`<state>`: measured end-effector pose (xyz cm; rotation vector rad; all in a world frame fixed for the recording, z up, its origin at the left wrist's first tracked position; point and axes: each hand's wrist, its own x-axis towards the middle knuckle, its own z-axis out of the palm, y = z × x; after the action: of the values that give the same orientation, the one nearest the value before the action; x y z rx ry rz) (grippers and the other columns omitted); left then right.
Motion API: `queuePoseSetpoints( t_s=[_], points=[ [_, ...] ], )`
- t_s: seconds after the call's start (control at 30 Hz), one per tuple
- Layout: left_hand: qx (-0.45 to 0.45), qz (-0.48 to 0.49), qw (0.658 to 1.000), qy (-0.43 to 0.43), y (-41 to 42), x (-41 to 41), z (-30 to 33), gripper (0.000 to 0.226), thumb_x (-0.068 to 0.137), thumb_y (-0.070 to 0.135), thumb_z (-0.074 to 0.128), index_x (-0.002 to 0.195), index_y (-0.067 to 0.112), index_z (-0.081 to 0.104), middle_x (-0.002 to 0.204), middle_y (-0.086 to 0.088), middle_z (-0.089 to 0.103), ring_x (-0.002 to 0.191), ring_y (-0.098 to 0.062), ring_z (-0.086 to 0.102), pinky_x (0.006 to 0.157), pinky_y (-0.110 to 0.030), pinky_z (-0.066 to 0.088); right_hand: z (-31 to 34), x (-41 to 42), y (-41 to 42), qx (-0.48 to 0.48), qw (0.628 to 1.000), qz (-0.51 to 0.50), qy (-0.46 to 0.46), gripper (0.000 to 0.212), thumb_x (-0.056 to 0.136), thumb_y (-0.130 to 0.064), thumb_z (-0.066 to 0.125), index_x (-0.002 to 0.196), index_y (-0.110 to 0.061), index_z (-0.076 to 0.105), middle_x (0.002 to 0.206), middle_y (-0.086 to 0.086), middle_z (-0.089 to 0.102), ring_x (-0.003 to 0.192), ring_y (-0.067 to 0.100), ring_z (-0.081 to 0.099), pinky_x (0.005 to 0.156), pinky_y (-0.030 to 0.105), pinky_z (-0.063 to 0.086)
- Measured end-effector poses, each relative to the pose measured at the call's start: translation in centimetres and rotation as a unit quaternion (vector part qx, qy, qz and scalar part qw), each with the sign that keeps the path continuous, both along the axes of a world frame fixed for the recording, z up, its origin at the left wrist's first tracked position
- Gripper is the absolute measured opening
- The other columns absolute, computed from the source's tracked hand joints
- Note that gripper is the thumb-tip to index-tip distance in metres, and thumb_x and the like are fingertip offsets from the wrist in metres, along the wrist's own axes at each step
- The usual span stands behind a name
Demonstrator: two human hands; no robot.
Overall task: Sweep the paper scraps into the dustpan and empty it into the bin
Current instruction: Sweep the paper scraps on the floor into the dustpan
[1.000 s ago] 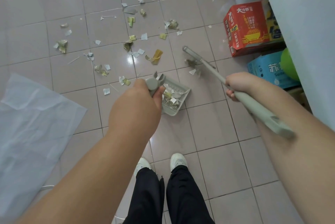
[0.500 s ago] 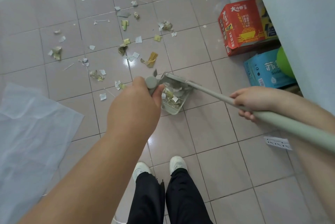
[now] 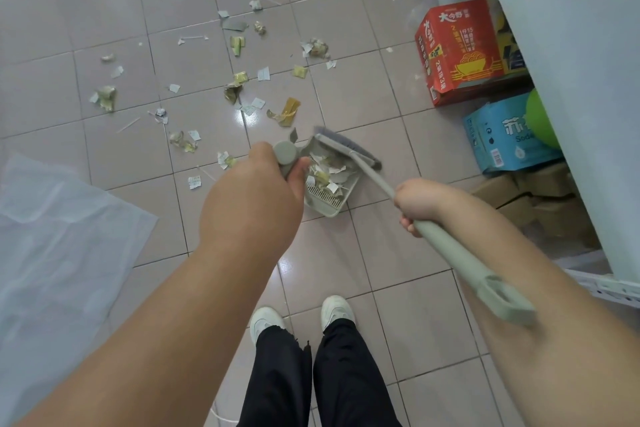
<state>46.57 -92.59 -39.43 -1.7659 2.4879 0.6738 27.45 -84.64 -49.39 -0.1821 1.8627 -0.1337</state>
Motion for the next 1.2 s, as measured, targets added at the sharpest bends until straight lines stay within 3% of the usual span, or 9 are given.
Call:
queuePoseSetpoints(
  t_s=[0.13, 0.3, 0.43, 0.53, 0.6, 0.83, 0.97, 1.07, 1.2],
  points=[
    [0.027, 0.029, 0.999, 0.017, 0.5, 0.8, 0.1, 0.034, 0.094, 0.049, 0.034, 0.086, 0.015, 0.036, 0.063, 0.006, 0.037, 0.066, -0.025, 0.040, 0.052, -0.033, 0.026, 1.8, 1.8, 1.6, -0.010, 0.999, 0.034, -0.014, 0.042, 0.094, -0.002, 0.025, 0.130, -0.002, 0.046, 0.058, 0.014, 0.047, 0.045, 0.020, 0.043, 0.045, 0.026, 0.042],
    [0.033, 0.064, 0.997, 0.027, 1.9, 4.1, 0.4, 0.034, 0.093, 0.049, 0.034, 0.087, 0.016, 0.038, 0.065, 0.005, 0.042, 0.061, -0.021, 0.042, 0.052, -0.032, 0.027, 5.7, 1.0, 1.5, -0.015, 1.000, 0.015, 0.009, 0.039, 0.096, -0.005, 0.030, 0.130, -0.016, 0.047, 0.062, 0.011, 0.042, 0.031, 0.011, 0.040, 0.031, 0.009, 0.036],
    [0.037, 0.111, 0.992, 0.038, 2.5, 8.0, 1.3, 0.038, 0.092, 0.050, 0.035, 0.091, 0.014, 0.045, 0.071, 0.000, 0.053, 0.066, -0.026, 0.049, 0.057, -0.034, 0.038, 6.8, 1.8, -0.6, -0.024, 0.997, 0.062, 0.028, 0.042, 0.095, -0.003, 0.028, 0.133, -0.008, 0.045, 0.063, 0.012, 0.041, 0.046, 0.015, 0.037, 0.031, 0.010, 0.036],
    [0.036, 0.130, 0.990, 0.030, 2.4, 10.7, 2.0, 0.039, 0.091, 0.052, 0.033, 0.086, 0.015, 0.045, 0.070, 0.000, 0.053, 0.067, -0.027, 0.050, 0.056, -0.034, 0.037, 5.8, 3.1, -3.4, -0.023, 0.996, 0.083, 0.038, 0.041, 0.096, -0.005, 0.029, 0.135, -0.003, 0.043, 0.063, 0.013, 0.042, 0.034, 0.015, 0.043, 0.029, 0.010, 0.038],
    [0.040, 0.142, 0.989, 0.022, 2.3, 12.3, 2.1, 0.039, 0.091, 0.051, 0.034, 0.083, 0.015, 0.043, 0.068, 0.000, 0.052, 0.064, -0.026, 0.049, 0.055, -0.034, 0.035, 4.6, 4.1, -5.4, -0.026, 0.995, 0.093, 0.038, 0.036, 0.096, -0.006, 0.030, 0.128, -0.001, 0.046, 0.062, 0.014, 0.043, 0.020, 0.013, 0.042, 0.028, 0.011, 0.038],
    [0.040, 0.178, 0.983, -0.011, 2.3, 16.1, 1.5, 0.035, 0.092, 0.049, 0.035, 0.081, 0.015, 0.037, 0.061, 0.002, 0.045, 0.053, -0.019, 0.042, 0.047, -0.033, 0.026, 0.2, 9.9, -10.0, -0.021, 0.991, 0.127, 0.032, 0.025, 0.097, -0.004, 0.024, 0.078, -0.003, 0.040, 0.062, 0.013, 0.043, 0.030, 0.018, 0.045, 0.029, 0.013, 0.040],
    [0.056, 0.194, 0.979, -0.031, 1.7, 16.4, 0.9, 0.036, 0.093, 0.049, 0.034, 0.086, 0.013, 0.035, 0.060, 0.003, 0.041, 0.060, -0.026, 0.043, 0.056, -0.033, 0.034, 0.0, 14.0, -9.8, -0.004, 0.985, 0.172, 0.012, 0.020, 0.098, 0.000, 0.023, 0.091, -0.003, 0.042, 0.065, 0.014, 0.043, 0.029, 0.020, 0.045, 0.027, 0.009, 0.035],
    [0.056, 0.186, 0.980, -0.034, 1.2, 16.3, 0.9, 0.037, 0.093, 0.049, 0.034, 0.086, 0.014, 0.034, 0.059, 0.004, 0.038, 0.059, -0.025, 0.041, 0.055, -0.031, 0.032, 0.9, 15.3, -8.0, 0.000, 0.979, 0.204, -0.003, 0.028, 0.098, -0.001, 0.030, 0.076, -0.008, 0.045, 0.064, 0.010, 0.045, 0.044, 0.017, 0.047, 0.028, 0.012, 0.035],
    [0.059, 0.178, 0.982, -0.035, 1.0, 16.3, 0.9, 0.038, 0.093, 0.051, 0.032, 0.086, 0.014, 0.034, 0.060, 0.004, 0.039, 0.059, -0.023, 0.041, 0.055, -0.031, 0.034, 4.7, 13.8, -6.3, 0.021, 0.979, 0.204, -0.017, 0.037, 0.095, -0.003, 0.029, 0.125, -0.001, 0.051, 0.061, 0.012, 0.045, 0.040, 0.018, 0.043, 0.036, 0.017, 0.035]
  ],
)
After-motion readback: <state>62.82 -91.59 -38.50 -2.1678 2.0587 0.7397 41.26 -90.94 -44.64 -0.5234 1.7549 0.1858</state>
